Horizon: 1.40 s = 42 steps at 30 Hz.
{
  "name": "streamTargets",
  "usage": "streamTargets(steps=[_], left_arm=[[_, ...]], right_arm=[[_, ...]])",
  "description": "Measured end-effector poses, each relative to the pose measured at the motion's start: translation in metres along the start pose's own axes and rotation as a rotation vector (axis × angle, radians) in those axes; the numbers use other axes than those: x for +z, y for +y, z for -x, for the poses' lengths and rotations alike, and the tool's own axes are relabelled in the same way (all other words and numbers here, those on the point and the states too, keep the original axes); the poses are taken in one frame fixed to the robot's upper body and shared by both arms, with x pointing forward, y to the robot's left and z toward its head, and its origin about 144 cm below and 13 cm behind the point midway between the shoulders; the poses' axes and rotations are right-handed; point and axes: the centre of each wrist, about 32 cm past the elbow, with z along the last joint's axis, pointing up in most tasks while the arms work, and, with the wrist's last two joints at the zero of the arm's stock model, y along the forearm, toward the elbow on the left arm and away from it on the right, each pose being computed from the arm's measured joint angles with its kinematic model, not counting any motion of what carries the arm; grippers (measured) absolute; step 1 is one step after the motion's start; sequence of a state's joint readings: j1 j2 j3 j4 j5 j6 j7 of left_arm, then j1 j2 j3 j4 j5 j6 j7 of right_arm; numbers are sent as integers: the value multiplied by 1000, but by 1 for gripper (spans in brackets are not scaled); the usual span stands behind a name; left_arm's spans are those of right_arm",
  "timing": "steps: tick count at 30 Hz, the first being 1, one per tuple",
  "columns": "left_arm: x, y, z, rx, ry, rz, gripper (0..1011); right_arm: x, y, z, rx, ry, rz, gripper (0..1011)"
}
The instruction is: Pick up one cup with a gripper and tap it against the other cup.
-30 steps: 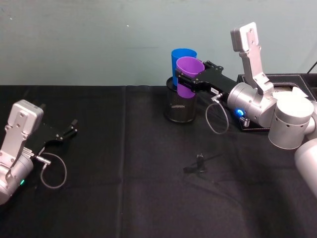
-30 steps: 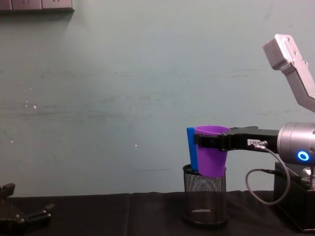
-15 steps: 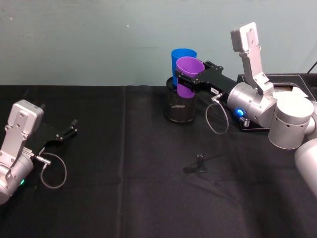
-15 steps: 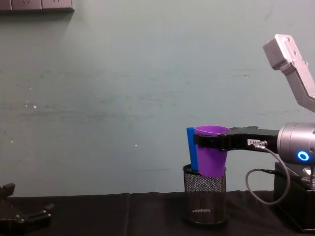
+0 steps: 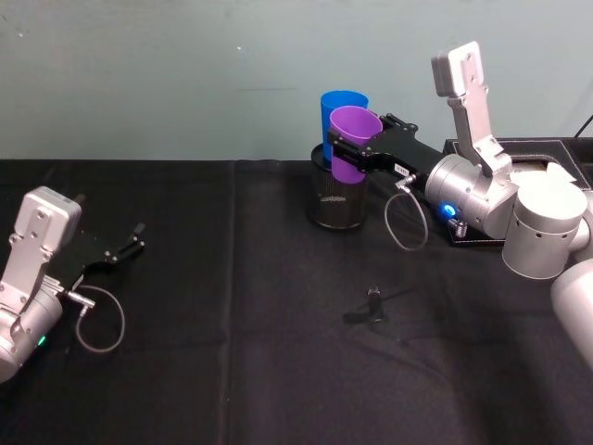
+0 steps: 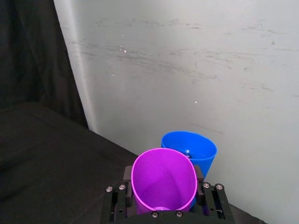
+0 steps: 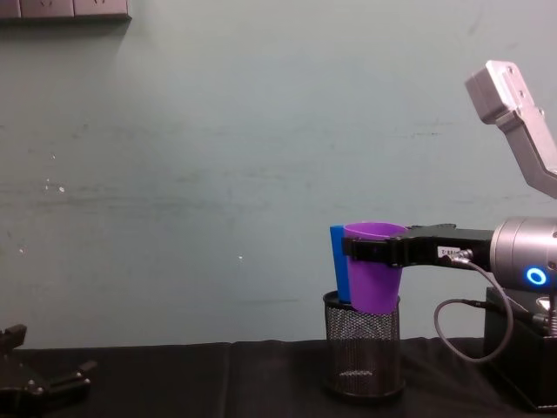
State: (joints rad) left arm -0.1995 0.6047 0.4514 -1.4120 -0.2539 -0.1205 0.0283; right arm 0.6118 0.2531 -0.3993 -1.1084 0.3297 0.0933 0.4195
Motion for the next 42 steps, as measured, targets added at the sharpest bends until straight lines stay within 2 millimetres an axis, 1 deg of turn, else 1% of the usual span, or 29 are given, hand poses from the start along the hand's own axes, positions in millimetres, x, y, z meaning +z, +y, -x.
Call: streamTargets(steps=[42], left_arm=[[0,0,0,0,0,0,1000]], right_arm=[[0,0,0,0,0,0,734]])
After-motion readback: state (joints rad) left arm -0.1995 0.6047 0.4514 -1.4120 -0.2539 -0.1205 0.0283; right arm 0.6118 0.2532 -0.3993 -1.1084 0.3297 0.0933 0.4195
